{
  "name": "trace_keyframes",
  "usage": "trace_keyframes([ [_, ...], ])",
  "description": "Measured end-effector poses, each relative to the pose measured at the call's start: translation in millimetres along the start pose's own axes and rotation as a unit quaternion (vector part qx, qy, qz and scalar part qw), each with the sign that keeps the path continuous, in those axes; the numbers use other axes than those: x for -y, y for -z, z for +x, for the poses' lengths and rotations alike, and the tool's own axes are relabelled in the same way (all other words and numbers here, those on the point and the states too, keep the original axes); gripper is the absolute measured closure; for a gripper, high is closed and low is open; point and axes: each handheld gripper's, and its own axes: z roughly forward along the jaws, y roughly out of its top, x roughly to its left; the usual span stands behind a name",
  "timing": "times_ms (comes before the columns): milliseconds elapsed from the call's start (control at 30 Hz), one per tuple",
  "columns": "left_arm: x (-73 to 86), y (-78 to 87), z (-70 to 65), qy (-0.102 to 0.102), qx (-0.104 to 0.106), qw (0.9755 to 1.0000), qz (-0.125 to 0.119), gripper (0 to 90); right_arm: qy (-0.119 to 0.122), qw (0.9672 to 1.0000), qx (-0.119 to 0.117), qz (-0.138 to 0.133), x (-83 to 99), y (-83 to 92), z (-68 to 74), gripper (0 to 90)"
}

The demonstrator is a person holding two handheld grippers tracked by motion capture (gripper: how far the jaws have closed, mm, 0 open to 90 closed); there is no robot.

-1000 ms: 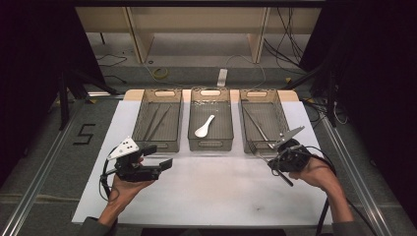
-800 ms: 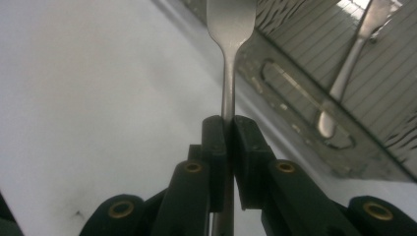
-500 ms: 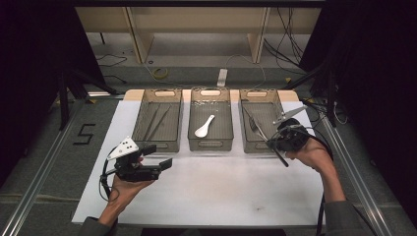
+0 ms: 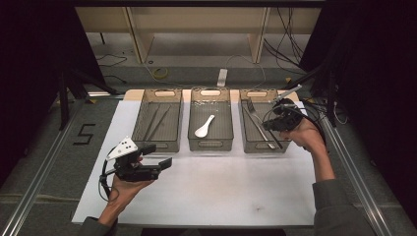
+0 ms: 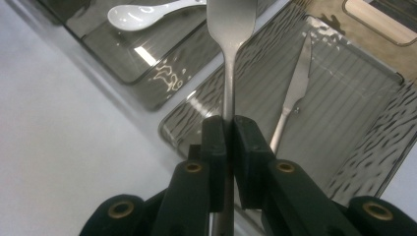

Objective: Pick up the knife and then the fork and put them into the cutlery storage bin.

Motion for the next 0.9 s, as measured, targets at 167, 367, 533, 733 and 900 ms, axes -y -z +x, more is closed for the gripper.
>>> trace_keyframes([
  [167, 0.0, -0.1, -0.1, -0.001, 0.000, 1.0000, 0.000, 15.6, -0.011, 0.9999, 0.004, 0.004, -8.7, -6.7, -7.4, 84.7],
  [367, -0.2, 0.3, -0.1, -0.001, 0.000, 1.0000, 0.000, 15.6, -0.021, 0.9996, 0.013, 0.008, -18.2, -14.2, -14.8, 84.7],
  [533, -0.2, 0.2, -0.1, -0.001, 0.001, 1.0000, 0.000, 15.6, -0.033, 0.9992, 0.021, 0.006, -24.1, -20.4, -22.5, 84.7],
  [733, -0.3, 0.5, -0.1, -0.001, 0.001, 1.0000, -0.001, 15.6, -0.051, 0.9981, 0.032, 0.015, -25.9, -32.7, -30.7, 84.7],
  [900, -0.3, 0.7, -0.4, 0.000, 0.002, 1.0000, -0.001, 15.6, -0.066, 0.9967, 0.042, 0.021, -26.2, -43.6, -38.2, 84.7],
])
